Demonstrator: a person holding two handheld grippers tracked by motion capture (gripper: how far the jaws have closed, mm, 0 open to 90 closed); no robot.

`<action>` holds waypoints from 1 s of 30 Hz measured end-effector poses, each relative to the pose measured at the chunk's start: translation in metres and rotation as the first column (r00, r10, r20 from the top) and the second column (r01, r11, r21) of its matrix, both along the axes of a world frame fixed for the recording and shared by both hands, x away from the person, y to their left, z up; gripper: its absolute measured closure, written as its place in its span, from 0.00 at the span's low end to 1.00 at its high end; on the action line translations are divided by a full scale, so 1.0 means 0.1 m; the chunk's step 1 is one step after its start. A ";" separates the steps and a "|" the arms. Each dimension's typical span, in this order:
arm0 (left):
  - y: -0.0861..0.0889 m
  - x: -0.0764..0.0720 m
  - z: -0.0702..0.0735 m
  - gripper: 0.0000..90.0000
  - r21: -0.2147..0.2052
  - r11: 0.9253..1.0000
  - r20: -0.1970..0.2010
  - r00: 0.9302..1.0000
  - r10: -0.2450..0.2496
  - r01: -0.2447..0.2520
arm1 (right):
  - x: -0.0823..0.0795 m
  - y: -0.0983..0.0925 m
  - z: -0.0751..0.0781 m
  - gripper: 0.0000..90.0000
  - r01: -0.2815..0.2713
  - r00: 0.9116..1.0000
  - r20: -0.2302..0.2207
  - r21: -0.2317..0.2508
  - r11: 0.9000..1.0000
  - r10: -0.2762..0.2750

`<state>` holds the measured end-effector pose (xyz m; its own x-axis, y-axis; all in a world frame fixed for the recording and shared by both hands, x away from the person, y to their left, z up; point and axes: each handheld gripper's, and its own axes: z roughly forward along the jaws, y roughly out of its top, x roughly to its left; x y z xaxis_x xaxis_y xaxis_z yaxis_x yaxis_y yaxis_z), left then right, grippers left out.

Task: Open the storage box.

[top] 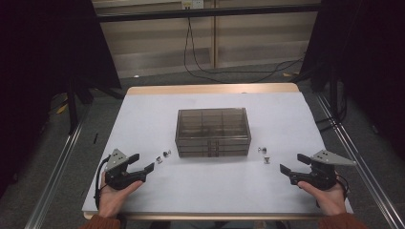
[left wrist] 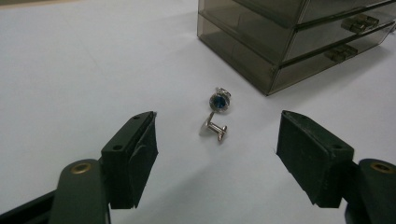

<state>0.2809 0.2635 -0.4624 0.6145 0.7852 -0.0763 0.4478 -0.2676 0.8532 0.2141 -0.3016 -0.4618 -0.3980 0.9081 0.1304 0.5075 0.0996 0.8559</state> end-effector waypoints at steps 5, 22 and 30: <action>-0.01 0.00 0.00 0.31 0.016 1.000 -0.013 1.000 -0.012 0.013 | 0.02 0.00 -0.02 0.20 -0.016 1.000 -0.020 -0.001 1.000 0.016; -0.14 -0.07 0.07 0.43 0.052 0.994 -0.011 0.996 -0.093 0.093 | 0.04 0.04 -0.02 0.19 -0.043 0.998 -0.046 -0.004 0.999 0.043; -0.26 -0.11 0.11 0.44 0.086 0.985 0.009 0.989 -0.150 0.149 | 0.03 0.05 -0.02 0.19 -0.050 0.997 -0.051 -0.002 0.999 0.049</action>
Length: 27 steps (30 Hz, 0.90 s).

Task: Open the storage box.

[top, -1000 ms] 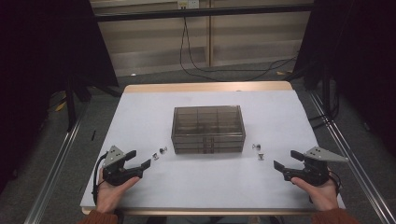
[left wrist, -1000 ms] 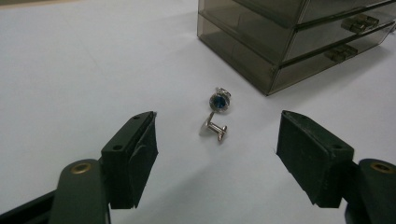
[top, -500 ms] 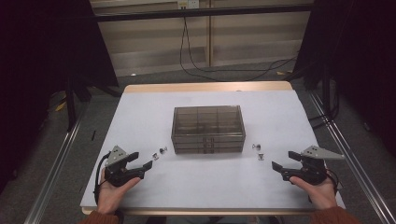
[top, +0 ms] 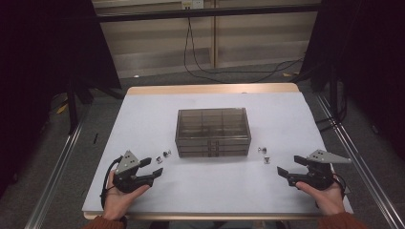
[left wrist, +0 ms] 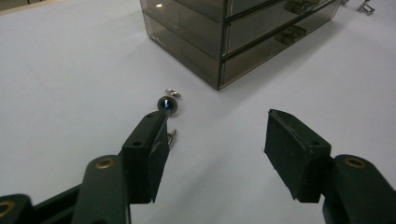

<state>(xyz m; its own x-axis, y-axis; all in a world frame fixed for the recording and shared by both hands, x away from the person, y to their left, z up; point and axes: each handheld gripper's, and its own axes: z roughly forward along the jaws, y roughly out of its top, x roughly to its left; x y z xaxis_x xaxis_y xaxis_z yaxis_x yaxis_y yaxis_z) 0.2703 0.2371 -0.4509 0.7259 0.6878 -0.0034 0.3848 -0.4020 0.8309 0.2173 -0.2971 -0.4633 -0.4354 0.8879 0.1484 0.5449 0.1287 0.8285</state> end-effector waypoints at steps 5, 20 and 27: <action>-0.07 0.00 0.05 0.44 0.031 1.000 -0.001 1.000 -0.006 0.006 | -0.01 0.02 0.00 0.18 -0.018 1.000 -0.001 -0.008 1.000 0.018; -0.58 0.01 0.20 0.50 0.142 0.984 0.066 0.991 -0.117 0.107 | 0.00 0.04 -0.01 0.18 -0.028 1.000 -0.014 -0.015 1.000 0.027; -0.82 -0.01 0.24 0.54 0.226 0.965 0.123 0.979 -0.164 0.133 | 0.00 0.04 -0.01 0.18 -0.030 0.999 -0.018 -0.013 0.999 0.030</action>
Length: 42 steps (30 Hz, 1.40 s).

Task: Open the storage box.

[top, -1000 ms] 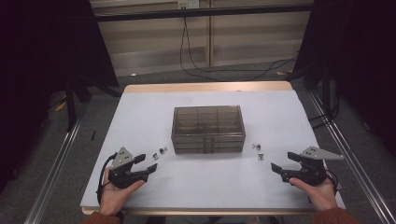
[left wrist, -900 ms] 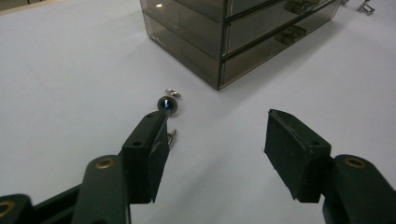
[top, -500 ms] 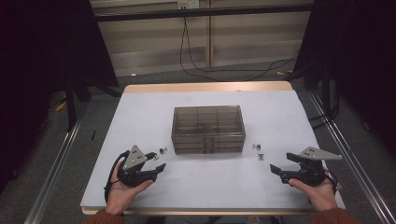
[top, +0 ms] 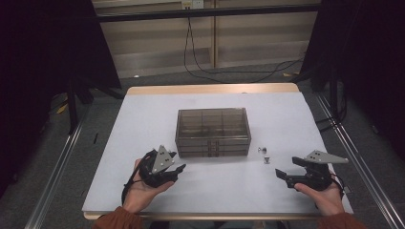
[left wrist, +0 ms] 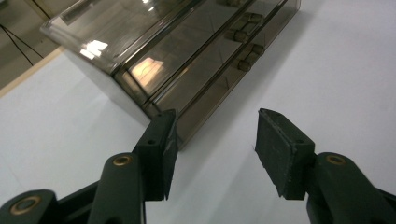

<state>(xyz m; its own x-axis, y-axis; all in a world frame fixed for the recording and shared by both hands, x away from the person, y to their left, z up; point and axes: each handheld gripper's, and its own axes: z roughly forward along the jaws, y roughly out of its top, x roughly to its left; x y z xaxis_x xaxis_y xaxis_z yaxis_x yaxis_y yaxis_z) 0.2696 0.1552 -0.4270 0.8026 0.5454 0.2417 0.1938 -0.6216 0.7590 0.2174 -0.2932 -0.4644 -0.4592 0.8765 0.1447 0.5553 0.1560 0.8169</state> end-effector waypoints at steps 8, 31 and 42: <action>-0.19 -0.02 0.02 0.59 0.088 0.995 0.082 0.995 -0.048 0.041 | 0.00 0.01 0.00 0.17 -0.005 1.000 -0.005 -0.002 1.000 0.005; -0.75 -0.09 0.03 0.75 0.396 0.916 0.301 0.933 -0.196 0.064 | 0.01 0.02 0.00 0.17 -0.020 1.000 -0.014 0.002 1.000 0.020; -0.96 -0.11 -0.09 0.82 0.546 0.838 0.408 0.873 -0.267 0.002 | 0.00 0.02 0.00 0.17 -0.026 0.999 -0.020 0.003 1.000 0.026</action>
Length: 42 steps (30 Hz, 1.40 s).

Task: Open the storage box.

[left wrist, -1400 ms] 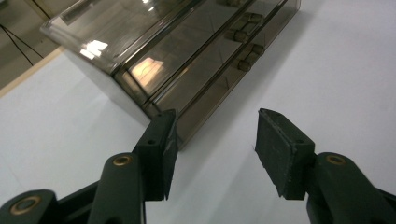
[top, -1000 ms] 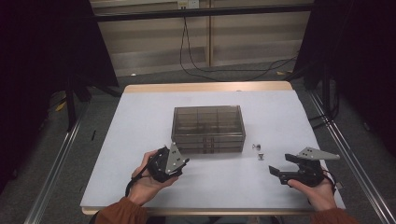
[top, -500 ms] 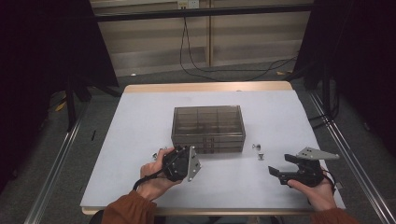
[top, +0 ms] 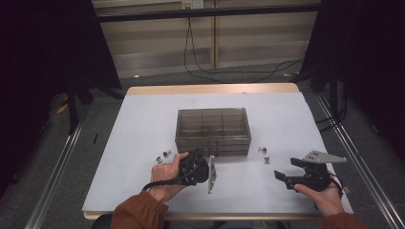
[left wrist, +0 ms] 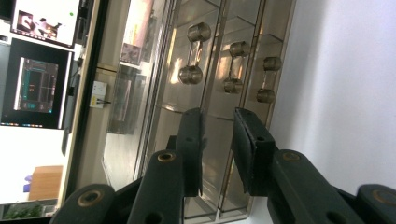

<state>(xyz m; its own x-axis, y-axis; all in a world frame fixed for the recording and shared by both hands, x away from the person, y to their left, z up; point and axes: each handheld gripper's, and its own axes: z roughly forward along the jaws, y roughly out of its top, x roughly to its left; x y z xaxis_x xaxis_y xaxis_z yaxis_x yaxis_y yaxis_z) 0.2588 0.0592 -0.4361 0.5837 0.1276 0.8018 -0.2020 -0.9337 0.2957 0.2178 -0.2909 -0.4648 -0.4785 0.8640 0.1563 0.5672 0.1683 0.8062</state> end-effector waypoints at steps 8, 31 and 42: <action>-0.10 0.01 -0.02 0.81 0.059 0.998 0.080 0.997 0.001 -0.006 | 0.00 0.00 0.00 0.16 0.001 1.000 -0.004 0.000 1.000 -0.001; -0.37 -0.03 -0.12 0.88 0.162 0.985 0.201 0.979 0.029 -0.063 | 0.00 0.00 0.00 0.15 -0.005 1.000 -0.012 -0.001 1.000 0.005; -0.41 -0.02 -0.19 0.89 0.168 0.981 0.250 0.967 0.052 -0.096 | 0.00 0.00 0.00 0.15 -0.008 1.000 -0.017 -0.002 1.000 0.008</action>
